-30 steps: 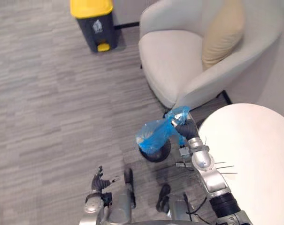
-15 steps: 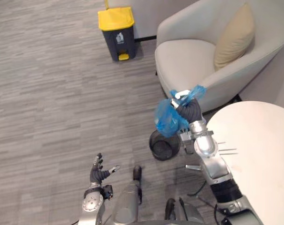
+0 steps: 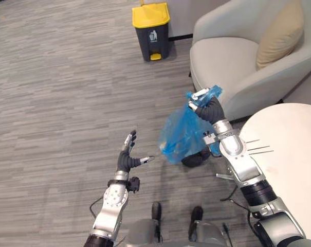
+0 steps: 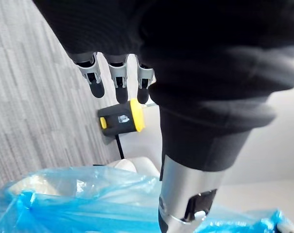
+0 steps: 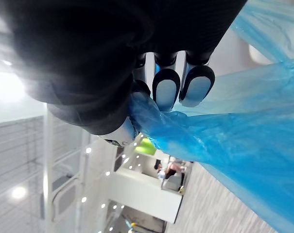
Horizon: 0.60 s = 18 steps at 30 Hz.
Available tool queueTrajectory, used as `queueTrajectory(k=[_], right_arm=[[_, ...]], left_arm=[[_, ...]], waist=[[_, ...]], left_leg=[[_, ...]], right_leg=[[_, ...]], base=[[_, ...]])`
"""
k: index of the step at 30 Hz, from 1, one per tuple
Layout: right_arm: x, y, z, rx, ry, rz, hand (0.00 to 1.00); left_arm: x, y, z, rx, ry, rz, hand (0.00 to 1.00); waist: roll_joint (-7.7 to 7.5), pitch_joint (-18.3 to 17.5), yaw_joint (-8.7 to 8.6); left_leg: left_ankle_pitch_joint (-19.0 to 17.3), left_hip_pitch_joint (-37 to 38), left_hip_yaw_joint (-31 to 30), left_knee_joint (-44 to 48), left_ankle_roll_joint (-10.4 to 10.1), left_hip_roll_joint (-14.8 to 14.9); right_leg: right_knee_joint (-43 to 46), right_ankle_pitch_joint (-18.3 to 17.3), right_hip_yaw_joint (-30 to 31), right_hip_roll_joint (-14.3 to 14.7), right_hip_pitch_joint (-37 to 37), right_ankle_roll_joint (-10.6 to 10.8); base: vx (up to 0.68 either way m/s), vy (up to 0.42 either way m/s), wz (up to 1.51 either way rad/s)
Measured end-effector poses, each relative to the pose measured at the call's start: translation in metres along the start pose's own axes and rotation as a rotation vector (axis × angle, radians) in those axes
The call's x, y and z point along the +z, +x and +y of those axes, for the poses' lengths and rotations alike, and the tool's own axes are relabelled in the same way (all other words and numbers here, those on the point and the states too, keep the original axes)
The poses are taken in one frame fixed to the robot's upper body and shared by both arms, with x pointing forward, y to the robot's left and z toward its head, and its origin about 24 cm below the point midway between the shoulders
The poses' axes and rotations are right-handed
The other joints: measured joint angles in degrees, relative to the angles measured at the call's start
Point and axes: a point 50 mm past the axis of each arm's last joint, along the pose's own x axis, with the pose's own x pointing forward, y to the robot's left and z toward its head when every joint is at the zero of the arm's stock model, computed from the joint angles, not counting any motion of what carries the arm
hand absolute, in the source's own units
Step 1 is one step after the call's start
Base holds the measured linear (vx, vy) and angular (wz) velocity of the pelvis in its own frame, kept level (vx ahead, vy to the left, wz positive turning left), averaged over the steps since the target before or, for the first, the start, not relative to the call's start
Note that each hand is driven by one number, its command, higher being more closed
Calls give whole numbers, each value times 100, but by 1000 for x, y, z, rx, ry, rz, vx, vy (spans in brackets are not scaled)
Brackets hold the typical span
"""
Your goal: Gather rubbish on tea table into small bin, then transfer packed bag to large trash can.
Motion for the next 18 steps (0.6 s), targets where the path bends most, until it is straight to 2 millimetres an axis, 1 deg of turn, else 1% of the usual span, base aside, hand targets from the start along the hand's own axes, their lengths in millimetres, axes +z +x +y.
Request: queueTrajectory(k=[4, 5, 6, 7, 8, 9, 11, 14, 16, 18], right_arm=[[14, 6, 30, 169, 67, -59, 100], [19, 7, 41, 234, 96, -78, 100], [20, 7, 43, 245, 98, -82, 100], [24, 7, 50, 278, 111, -102, 100], [28, 8, 56, 315, 125, -115, 100], [29, 8, 59, 328, 131, -119, 100], [33, 9, 70, 384, 164, -134, 100], [35, 7, 84, 429, 200, -138, 100], [36, 5, 94, 476, 225, -130, 100], [36, 6, 98, 478, 247, -125, 100]], left_arm=[[13, 13, -6, -56, 51, -64, 0], [19, 19, -7, -62, 71, -93, 0], [20, 20, -7, -62, 73, -98, 0], [23, 24, -7, -61, 85, -116, 0], [24, 27, -7, -49, 96, -122, 0], [24, 28, -6, -44, 98, -121, 0], [24, 32, -6, -27, 123, -120, 0], [24, 33, -8, -14, 144, -118, 0], [21, 35, -15, -36, 156, -102, 0], [21, 35, -18, -42, 148, -103, 0]], waist=[[-102, -144, -9], [-134, -194, -5], [-140, -197, -5], [-151, -207, -2], [-152, -210, -1], [-150, -215, -7], [-163, -223, -49], [-186, -289, -63], [-195, -427, -59], [-194, -440, -54]], left_leg=[[23, 199, 44, -67, -1, -35], [32, 259, 46, -77, -10, -34], [32, 273, 46, -78, -10, -32], [33, 330, 46, -92, -10, -30], [88, 411, 45, -167, 34, -32], [99, 434, 42, -195, 45, -32], [99, 458, 40, -199, 45, -22], [99, 468, 50, -204, 45, -12], [99, 478, 53, -207, 46, -4], [99, 534, 55, -214, 46, 0]], right_leg=[[-171, 70, 68, 4, 208, 41], [-234, 101, 82, 18, 281, 27], [-240, 102, 86, 21, 296, 26], [-244, 102, 100, 26, 348, 26], [-273, 103, 107, 34, 409, 26], [-287, 109, 107, 39, 421, 28], [-370, 154, 119, 64, 480, 27], [-422, 181, 148, 84, 499, 23], [-423, 181, 162, 94, 504, 22], [-423, 181, 178, 100, 555, 22]], base=[[25, 40, -9], [31, 15, -3], [31, 12, -4], [0, 0, 0], [0, 0, 0], [0, 0, 0], [0, 0, 0], [-15, 8, -4], [0, 0, 0], [-2, 2, -2]])
